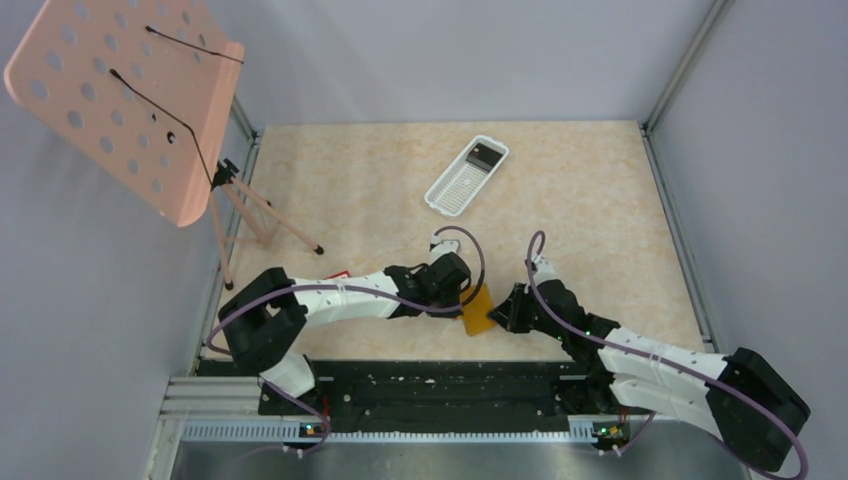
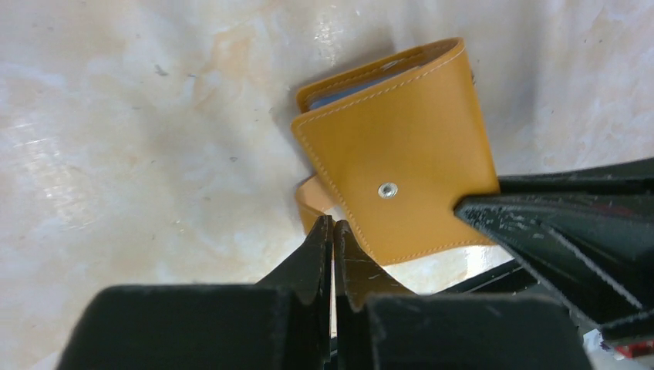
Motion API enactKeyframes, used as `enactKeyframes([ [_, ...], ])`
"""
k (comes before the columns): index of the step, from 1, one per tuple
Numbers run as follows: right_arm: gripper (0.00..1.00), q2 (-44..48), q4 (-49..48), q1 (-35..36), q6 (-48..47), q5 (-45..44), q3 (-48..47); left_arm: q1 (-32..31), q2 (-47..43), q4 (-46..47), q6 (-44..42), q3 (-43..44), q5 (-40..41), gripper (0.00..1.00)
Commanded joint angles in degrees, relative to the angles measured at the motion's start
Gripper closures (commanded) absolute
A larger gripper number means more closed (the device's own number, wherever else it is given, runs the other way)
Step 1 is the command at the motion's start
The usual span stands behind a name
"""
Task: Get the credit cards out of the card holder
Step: Open the card holder at the center of the board.
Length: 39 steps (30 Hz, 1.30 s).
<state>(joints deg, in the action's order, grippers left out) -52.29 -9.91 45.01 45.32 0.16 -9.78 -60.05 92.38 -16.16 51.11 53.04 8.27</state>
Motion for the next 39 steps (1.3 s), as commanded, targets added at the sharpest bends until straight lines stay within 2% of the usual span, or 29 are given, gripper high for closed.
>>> enactKeyframes([
  [1, 1.00, -1.37, -0.07, -3.19, -3.32, -1.28, 0.05, -0.16, -4.47, -3.01, 0.46, -2.79, 2.55, 1.00],
  [3, 1.00, -2.21, 0.13, -4.92, -4.12, -0.48, -0.58, -0.16, -5.44, -2.28, 1.09, -4.07, 2.28, 1.00],
  [4, 0.96, -2.47, 0.74, -5.35, -4.62, -0.37, -1.24, -0.19, -5.96, -1.44, 1.42, -4.85, 1.97, 1.00],
  [7, 0.75, -2.95, 4.63, -5.53, -6.82, -0.37, -4.54, 0.15, -7.92, 3.72, 2.36, -7.99, -0.84, 1.00],
  [12, 0.52, -1.61, 11.27, -5.31, -8.24, -0.86, -8.65, 0.91, -11.83, 12.07, 4.55, -12.85, -4.34, 1.00],
  [18, 0.38, -1.81, 13.35, -1.41, -8.89, -4.60, -10.42, 1.27, -15.85, 17.57, 5.98, -16.19, -4.47, 1.00],
  [20, 0.27, -3.30, 13.08, 0.80, -9.65, -5.94, -11.37, 1.52, -17.06, 19.69, 6.77, -17.56, -4.78, 1.00],
  [26, 0.14, -8.56, 11.84, 5.41, -10.28, -9.19, -13.69, 1.77, -18.99, 21.98, 7.78, -19.81, -4.96, 1.00],
  [39, 0.05, -14.06, 8.04, 9.92, -9.78, -11.29, -15.25, 1.78, -20.70, 21.54, 7.27, -20.18, -4.01, 1.00],
])
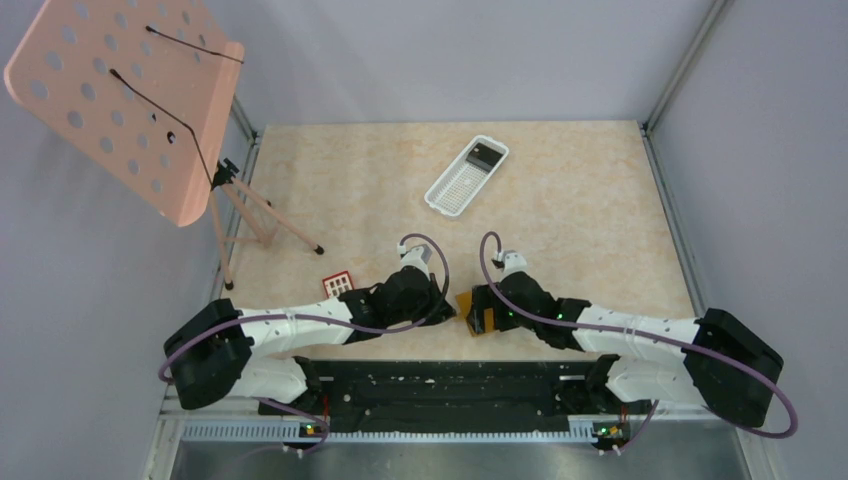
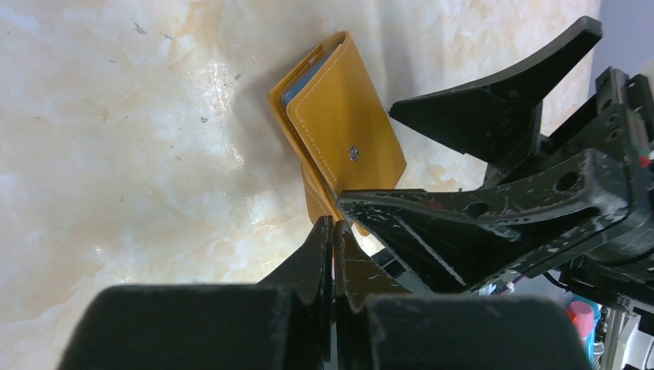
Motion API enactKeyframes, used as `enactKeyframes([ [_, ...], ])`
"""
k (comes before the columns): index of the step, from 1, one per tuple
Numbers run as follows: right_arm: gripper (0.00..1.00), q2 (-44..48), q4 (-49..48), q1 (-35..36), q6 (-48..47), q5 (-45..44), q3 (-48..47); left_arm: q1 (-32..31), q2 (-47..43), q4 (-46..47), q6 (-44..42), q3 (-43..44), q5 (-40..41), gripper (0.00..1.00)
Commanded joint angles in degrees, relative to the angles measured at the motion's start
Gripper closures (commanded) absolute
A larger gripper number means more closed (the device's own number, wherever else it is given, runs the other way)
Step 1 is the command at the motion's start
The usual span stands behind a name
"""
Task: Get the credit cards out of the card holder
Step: Open the card holder at the center of the board.
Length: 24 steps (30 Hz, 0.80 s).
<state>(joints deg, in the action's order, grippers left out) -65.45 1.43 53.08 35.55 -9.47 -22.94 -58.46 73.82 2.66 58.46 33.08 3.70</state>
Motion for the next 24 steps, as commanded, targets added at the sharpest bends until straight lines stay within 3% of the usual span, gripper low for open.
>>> enactKeyframes([
  [1, 0.05, -1.22, -3.21, 2.30, 0.07, -2.19, -2.34, 0.18, -2.23, 2.59, -0.09, -0.13, 0.60, 1.00],
  [11, 0.09, -3.99, 3.02, 4.66, 1.04, -9.69, -5.07, 0.25, -2.64, 1.87, -0.01, -0.03, 0.47, 1.00],
  [24, 0.18, 3.81, 8.43, 4.59, 1.62, -15.34, -4.38, 0.24, -4.24, -6.81, -0.97, -0.06, 5.63, 1.00],
])
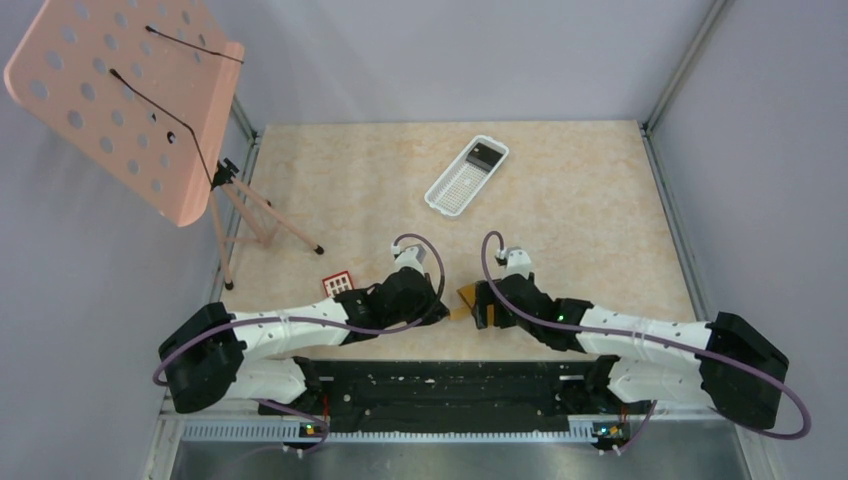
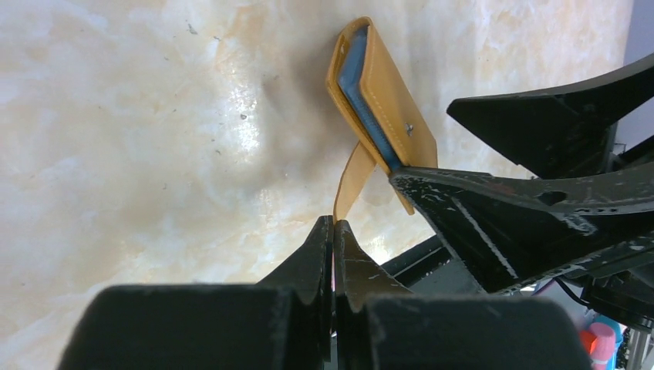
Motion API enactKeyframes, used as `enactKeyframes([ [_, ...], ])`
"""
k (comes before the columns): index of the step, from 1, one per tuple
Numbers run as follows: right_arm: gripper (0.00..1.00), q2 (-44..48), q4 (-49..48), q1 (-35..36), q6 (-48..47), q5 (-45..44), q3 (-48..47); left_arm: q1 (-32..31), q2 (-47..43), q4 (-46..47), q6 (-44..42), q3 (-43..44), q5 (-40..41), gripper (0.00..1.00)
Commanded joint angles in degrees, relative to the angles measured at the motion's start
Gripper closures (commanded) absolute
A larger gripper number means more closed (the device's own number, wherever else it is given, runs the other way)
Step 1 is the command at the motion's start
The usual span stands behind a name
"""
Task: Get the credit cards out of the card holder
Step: Open the card holder at the center of the board.
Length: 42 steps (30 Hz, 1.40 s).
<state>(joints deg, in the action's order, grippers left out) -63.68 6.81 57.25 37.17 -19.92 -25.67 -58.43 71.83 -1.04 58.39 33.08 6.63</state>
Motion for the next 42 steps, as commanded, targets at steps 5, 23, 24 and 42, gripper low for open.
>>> enactKeyframes([
  [5, 0.19, 2.89, 5.38, -0.98, -0.58, -6.20, -2.38, 0.17, -1.96, -3.88, -0.83, -0.92, 2.79, 1.00],
  [23, 0.25, 5.34, 8.39, -14.56, -0.79, 0.34, -1.65, 0.17, -1.45, -8.50, -1.37, -1.17, 5.75, 1.00],
  [24, 0.30, 5.40, 8.50, -15.59, -0.83, 1.07, -1.78, 0.16, -1.43, -8.68, -1.35, -1.18, 5.67, 1.00],
  [42, 0.38, 14.49, 4.37, -8.30, -2.32, 17.34, -9.97, 0.19, -4.44, -3.06, -1.59, -0.62, 0.51, 1.00],
])
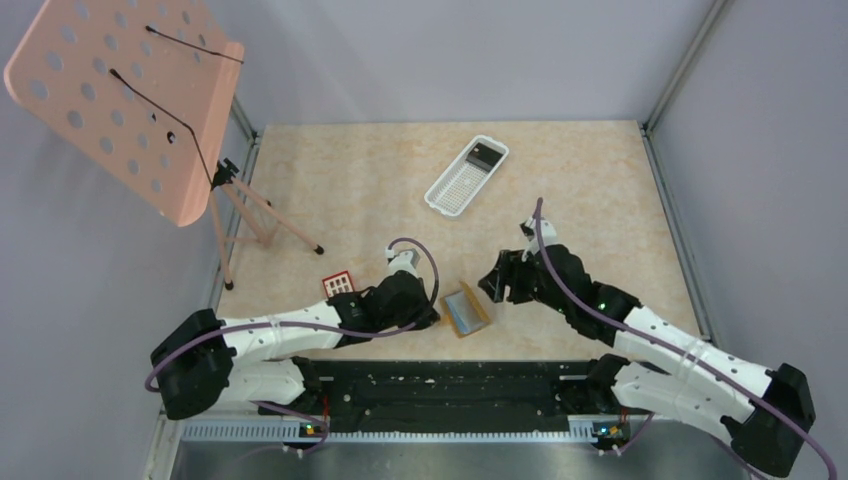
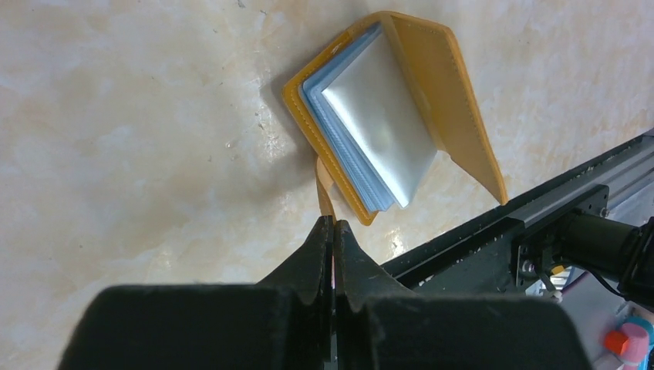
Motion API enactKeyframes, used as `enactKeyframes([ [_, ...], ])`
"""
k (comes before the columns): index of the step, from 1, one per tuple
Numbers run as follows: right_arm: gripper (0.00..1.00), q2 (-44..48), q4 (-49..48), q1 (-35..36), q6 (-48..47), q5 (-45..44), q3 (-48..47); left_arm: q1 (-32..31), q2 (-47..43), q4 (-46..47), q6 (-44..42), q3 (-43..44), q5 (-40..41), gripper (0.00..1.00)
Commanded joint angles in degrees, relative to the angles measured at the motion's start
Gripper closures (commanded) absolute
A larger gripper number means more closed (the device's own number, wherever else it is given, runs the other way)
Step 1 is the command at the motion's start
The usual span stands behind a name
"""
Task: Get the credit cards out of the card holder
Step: Open the card holder at the center of the board.
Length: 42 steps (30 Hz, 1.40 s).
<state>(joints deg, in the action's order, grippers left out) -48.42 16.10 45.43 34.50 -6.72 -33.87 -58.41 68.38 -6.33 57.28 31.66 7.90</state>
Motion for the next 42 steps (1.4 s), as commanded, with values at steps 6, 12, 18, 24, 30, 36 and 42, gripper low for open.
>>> enactKeyframes([
  [6, 0.42, -5.65, -11.70, 7.99, 3.35, 7.97, -1.18, 0.16, -2.90, 3.65, -0.41, 0.43, -1.53, 1.00],
  [12, 0.45, -9.70, -15.65, 11.02, 5.37, 9.24, -0.37, 0.19, -4.93, 5.64, -0.20, -0.17, -2.27, 1.00],
  [18, 0.45, -12.59, -16.94, 11.65, 6.57, 7.27, 1.23, 0.22, -5.61, 5.83, -0.12, -0.16, -2.47, 1.00],
  [24, 0.41, -14.35, -12.58, 11.69, 3.94, -0.61, 1.35, 0.19, -5.74, 5.20, -0.24, 0.13, -2.46, 1.00],
  [30, 0.37, -17.82, -12.08, 11.68, 2.24, -3.33, 2.10, 0.14, -6.65, 4.50, 0.35, -0.85, -1.77, 1.00],
  [36, 0.34, -20.29, -12.58, 11.57, 0.88, -5.14, 3.04, 0.15, -7.15, 3.37, 0.89, -1.60, -0.95, 1.00],
  [42, 0.33, -22.32, -14.55, 11.06, 0.45, -5.03, 4.60, 0.15, -7.86, 2.55, 1.12, -2.82, -0.18, 1.00],
])
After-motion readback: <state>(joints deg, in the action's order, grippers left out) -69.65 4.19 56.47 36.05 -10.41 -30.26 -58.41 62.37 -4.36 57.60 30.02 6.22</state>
